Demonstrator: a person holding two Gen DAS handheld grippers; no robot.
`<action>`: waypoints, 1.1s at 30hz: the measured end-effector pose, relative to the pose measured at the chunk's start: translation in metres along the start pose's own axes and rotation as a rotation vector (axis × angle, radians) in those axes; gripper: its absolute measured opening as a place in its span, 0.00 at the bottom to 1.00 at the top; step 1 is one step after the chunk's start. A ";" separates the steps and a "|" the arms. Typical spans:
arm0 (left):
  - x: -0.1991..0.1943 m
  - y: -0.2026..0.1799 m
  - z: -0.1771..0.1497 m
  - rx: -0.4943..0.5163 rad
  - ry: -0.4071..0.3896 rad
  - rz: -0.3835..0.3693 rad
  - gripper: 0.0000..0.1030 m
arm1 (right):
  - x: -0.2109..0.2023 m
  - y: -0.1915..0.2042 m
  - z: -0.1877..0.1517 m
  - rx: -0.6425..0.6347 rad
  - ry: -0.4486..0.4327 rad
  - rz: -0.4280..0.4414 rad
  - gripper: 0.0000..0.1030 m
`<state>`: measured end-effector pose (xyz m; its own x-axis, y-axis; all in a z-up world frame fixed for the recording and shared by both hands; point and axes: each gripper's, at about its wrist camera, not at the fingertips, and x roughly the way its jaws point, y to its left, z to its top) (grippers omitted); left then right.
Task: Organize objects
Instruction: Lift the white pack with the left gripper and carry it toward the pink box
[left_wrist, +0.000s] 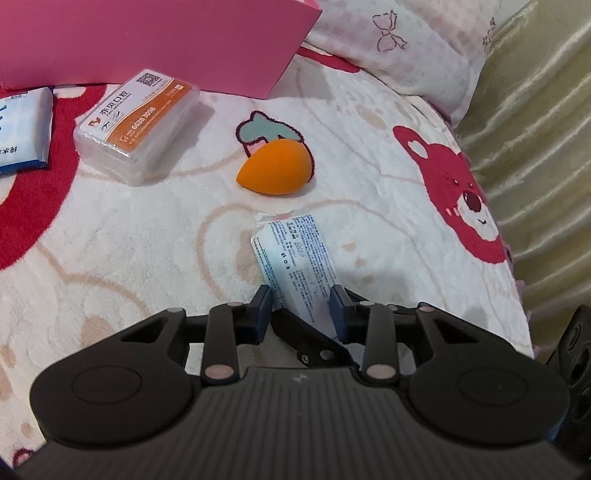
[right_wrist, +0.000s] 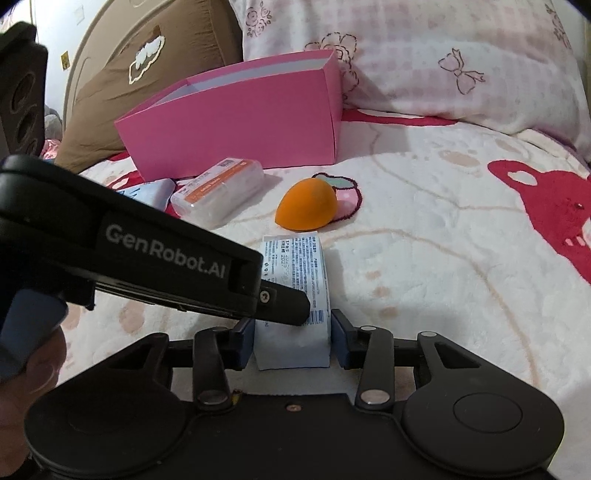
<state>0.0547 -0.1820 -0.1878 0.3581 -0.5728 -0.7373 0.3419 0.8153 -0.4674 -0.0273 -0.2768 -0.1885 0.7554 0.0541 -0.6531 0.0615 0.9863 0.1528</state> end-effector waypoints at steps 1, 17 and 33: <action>-0.001 0.000 0.000 0.001 -0.001 0.000 0.32 | -0.001 0.001 0.001 -0.003 0.001 0.001 0.45; -0.030 0.023 0.000 -0.085 -0.005 -0.052 0.32 | -0.015 0.036 0.010 -0.101 0.019 -0.043 0.45; -0.092 0.068 0.002 -0.175 -0.082 -0.063 0.30 | -0.019 0.097 0.043 -0.212 0.044 -0.008 0.45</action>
<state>0.0469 -0.0735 -0.1507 0.4131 -0.6220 -0.6652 0.2116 0.7760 -0.5942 -0.0076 -0.1885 -0.1298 0.7257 0.0488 -0.6862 -0.0749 0.9972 -0.0083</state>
